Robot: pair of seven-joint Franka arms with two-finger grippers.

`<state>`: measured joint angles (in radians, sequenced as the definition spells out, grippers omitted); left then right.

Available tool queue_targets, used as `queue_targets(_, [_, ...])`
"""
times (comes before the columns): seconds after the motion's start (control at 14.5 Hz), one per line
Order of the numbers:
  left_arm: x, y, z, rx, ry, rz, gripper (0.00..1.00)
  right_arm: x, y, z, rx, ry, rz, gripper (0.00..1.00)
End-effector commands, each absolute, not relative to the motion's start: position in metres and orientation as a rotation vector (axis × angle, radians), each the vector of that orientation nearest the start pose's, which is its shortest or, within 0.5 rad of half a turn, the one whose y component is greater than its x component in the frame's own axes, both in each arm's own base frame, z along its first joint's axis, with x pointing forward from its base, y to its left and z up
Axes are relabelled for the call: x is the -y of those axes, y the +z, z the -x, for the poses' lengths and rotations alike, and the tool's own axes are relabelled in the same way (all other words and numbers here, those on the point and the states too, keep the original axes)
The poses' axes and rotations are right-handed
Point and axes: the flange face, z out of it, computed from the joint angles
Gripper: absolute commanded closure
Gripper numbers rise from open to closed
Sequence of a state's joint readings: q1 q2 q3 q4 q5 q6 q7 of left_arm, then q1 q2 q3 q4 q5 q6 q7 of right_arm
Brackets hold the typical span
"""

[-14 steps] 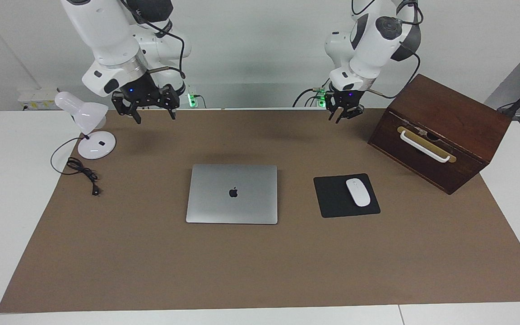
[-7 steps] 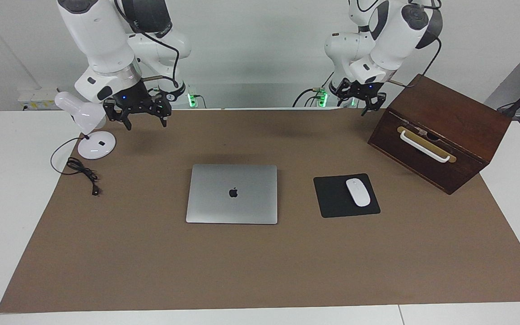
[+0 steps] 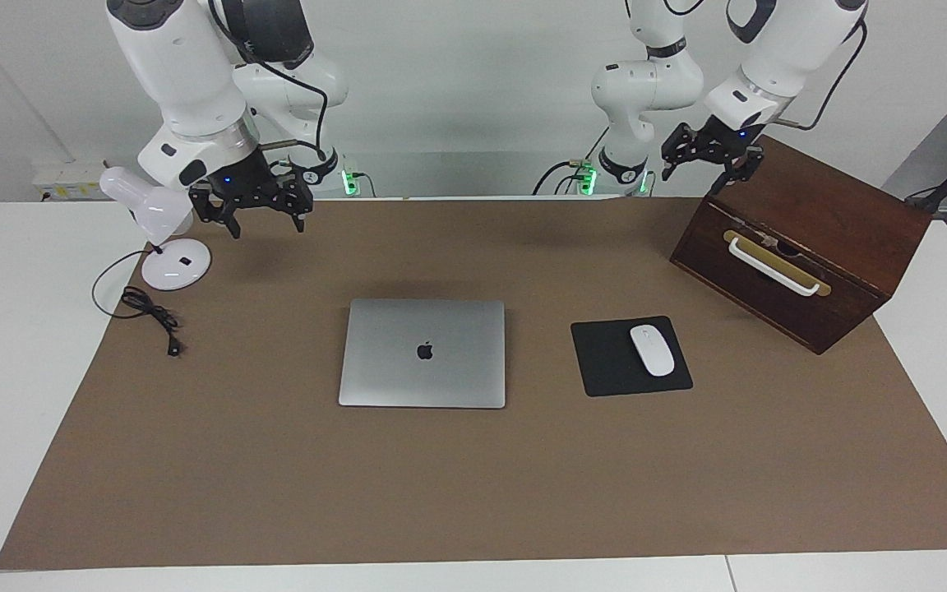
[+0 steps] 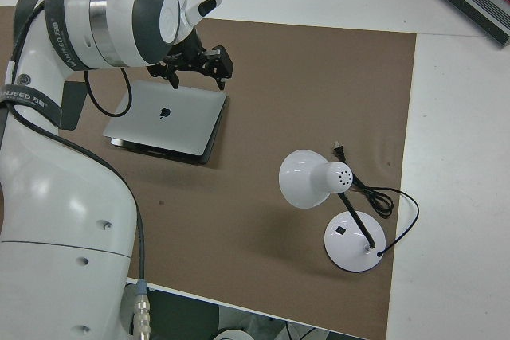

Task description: Close laptop with both arms

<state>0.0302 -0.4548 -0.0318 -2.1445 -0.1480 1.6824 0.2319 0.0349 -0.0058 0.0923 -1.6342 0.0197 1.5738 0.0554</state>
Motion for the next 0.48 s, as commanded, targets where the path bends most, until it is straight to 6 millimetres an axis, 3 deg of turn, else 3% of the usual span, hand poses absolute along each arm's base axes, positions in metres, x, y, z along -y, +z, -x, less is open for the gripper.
queue_targets(0.0, [0.0,0.603,-0.428,-0.211,-0.101,3.194,0.0,-0.051,0.595,-0.547,0.08,0.069,3.123,0.0])
queue_targets(0.41, [-0.012,0.65,-0.473,-0.149,-0.069,3.16,0.0,-0.021,0.595,-0.552,0.037,0.047,3.17,0.0])
